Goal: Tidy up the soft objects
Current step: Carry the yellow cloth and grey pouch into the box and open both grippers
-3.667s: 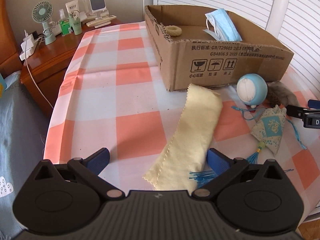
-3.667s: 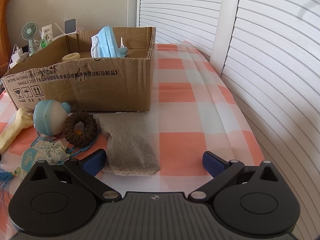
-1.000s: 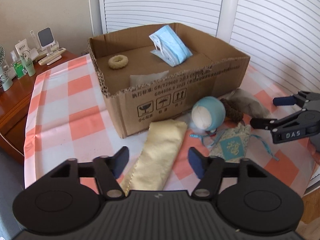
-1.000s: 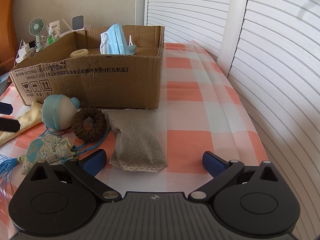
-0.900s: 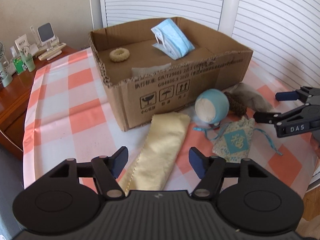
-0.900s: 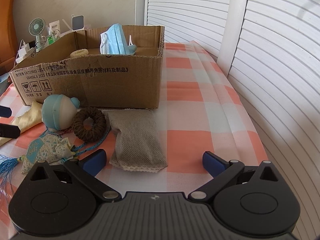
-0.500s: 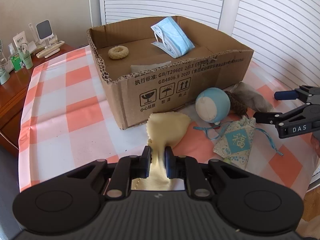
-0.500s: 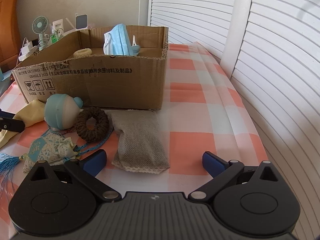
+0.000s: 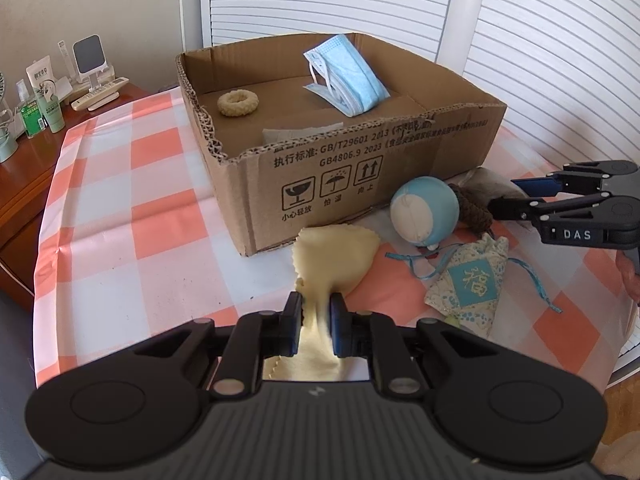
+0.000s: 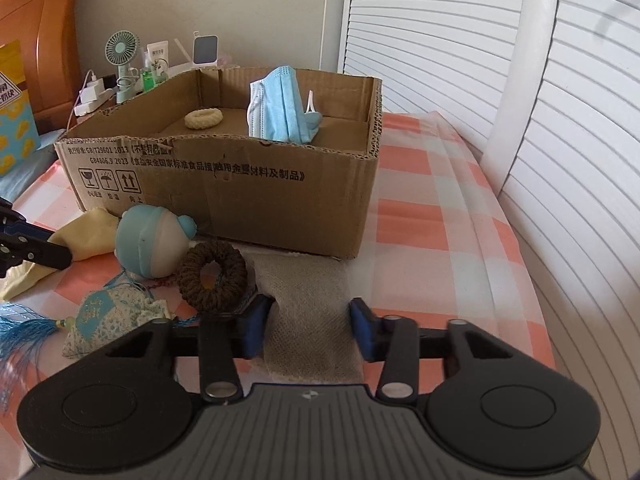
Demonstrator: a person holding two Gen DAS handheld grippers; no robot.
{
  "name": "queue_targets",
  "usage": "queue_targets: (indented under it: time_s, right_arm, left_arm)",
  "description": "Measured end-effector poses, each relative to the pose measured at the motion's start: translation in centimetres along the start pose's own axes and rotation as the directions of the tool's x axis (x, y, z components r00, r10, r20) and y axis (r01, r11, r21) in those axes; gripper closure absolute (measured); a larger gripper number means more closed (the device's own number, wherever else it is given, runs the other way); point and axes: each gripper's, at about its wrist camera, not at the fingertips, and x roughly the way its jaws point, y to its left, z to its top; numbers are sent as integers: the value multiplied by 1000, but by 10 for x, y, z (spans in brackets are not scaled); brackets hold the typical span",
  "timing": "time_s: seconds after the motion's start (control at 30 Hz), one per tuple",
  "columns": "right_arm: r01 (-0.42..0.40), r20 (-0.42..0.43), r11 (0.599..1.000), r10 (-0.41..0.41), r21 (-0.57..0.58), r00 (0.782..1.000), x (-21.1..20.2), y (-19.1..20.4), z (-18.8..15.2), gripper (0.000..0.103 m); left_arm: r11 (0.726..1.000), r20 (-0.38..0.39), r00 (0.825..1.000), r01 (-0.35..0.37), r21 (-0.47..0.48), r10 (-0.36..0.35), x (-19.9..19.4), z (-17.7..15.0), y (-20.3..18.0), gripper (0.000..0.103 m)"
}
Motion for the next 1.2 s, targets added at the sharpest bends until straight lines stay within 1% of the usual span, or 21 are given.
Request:
queue_targets:
  time_s: [0.07,0.13,0.27,0.47,0.63,0.7,0.77,0.9,1.03,1.2]
  right_arm:
    - [-2,-1,1000,2,-3,1000,-1,0,2,67]
    - [-6,1,1000,6,-3,1000,-5,0,3,71]
    - [-31,13,1000,31,2,999,-18,-3,3,72]
    - [-47,36,999,48,-26,998,-41,-4,5,73]
    - [-71,62,996,73,-47,995,-62,-5,13,73]
    - [-70,83,996,75,-61,994,-71,-5,18,73]
    - [-73,105,994,81,-79,991,-79,-4,26,73]
    - [-72,146,991,88,-109,985,-85,-3,47,73]
    - [-79,178,988,103,-135,979,-80,-1,78,73]
    - [-85,195,985,114,-150,974,-59,1,119,72]
  left_arm:
    - [1000,0,1000,3,2,-3,-2,0,0,93]
    - [1000,2,1000,1,7,-1,-5,0,0,94]
    - [1000,7,1000,-4,18,3,-16,2,-1,94]
    - [998,15,1000,-8,57,7,-40,8,-5,94]
    - [996,29,1000,-2,90,-1,-60,14,-11,94]
    - [995,37,999,12,99,-15,-68,17,-13,94]
    - [994,44,998,31,104,-36,-74,22,-15,94]
    - [992,67,996,47,115,-55,-83,35,-18,94]
    - [990,101,994,32,139,-46,-89,52,-21,94]
    - [988,135,990,5,156,-26,-86,74,-18,94]
